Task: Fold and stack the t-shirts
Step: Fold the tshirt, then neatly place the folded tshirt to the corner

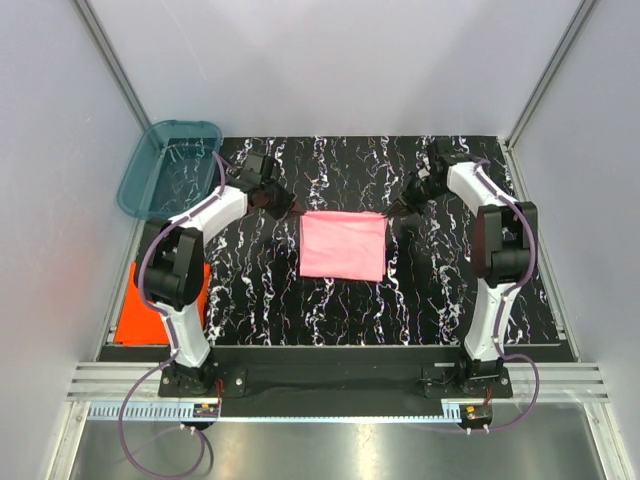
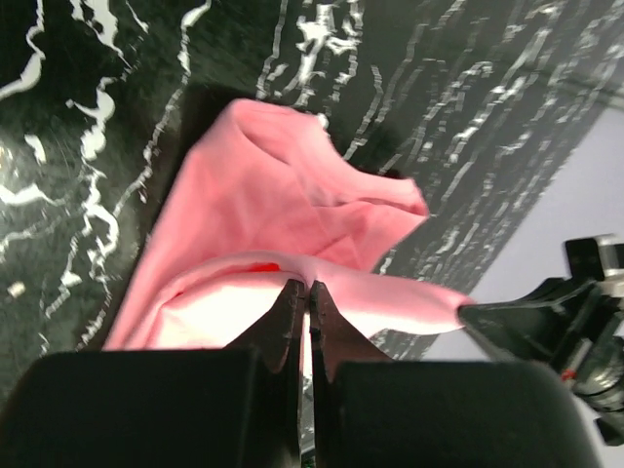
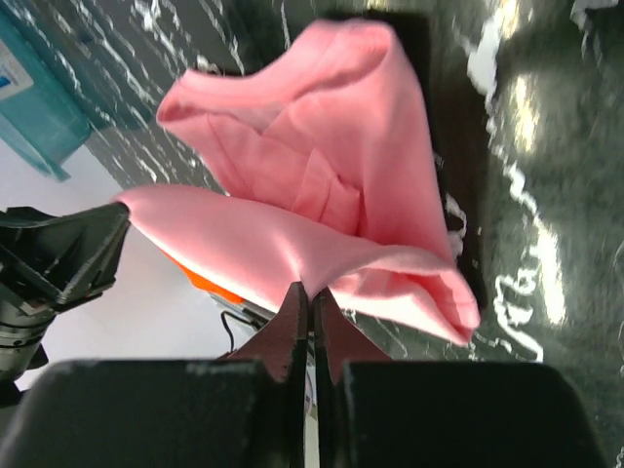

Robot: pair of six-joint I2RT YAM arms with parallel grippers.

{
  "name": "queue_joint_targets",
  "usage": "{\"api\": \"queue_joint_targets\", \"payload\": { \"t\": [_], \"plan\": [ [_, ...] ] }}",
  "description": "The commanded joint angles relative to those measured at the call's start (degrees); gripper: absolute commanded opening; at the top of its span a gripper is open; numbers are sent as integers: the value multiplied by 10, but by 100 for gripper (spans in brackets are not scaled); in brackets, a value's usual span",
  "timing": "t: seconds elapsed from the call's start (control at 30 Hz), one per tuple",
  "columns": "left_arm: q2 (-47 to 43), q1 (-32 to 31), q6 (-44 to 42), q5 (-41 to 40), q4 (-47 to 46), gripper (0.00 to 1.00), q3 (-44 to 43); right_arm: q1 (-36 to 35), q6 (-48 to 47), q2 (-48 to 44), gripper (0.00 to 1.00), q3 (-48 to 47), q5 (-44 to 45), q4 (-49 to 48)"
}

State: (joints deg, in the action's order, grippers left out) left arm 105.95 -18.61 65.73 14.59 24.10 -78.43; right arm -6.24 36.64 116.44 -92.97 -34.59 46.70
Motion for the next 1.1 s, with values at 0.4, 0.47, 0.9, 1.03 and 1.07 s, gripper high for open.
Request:
{"api": "queue_joint_targets", "payload": {
  "t": [0.4, 0.47, 0.9, 1.03, 1.07],
  "plan": [
    [88, 54, -260, -30, 95, 44, -199, 43, -101, 83, 57, -136, 15, 7],
    [50, 41, -264, -12, 83, 44, -169, 42, -99, 49, 58, -103, -6, -10],
    [105, -13, -143, 228, -239, 34, -44, 10, -16, 77, 14, -13, -190, -217],
    [152, 16, -124, 216, -267, 32, -51, 3, 29, 143, 9, -46, -207, -259],
    [161, 22, -122, 217, -266, 32, -60, 3, 36, 156, 8, -59, -210, -267]
  ]
}}
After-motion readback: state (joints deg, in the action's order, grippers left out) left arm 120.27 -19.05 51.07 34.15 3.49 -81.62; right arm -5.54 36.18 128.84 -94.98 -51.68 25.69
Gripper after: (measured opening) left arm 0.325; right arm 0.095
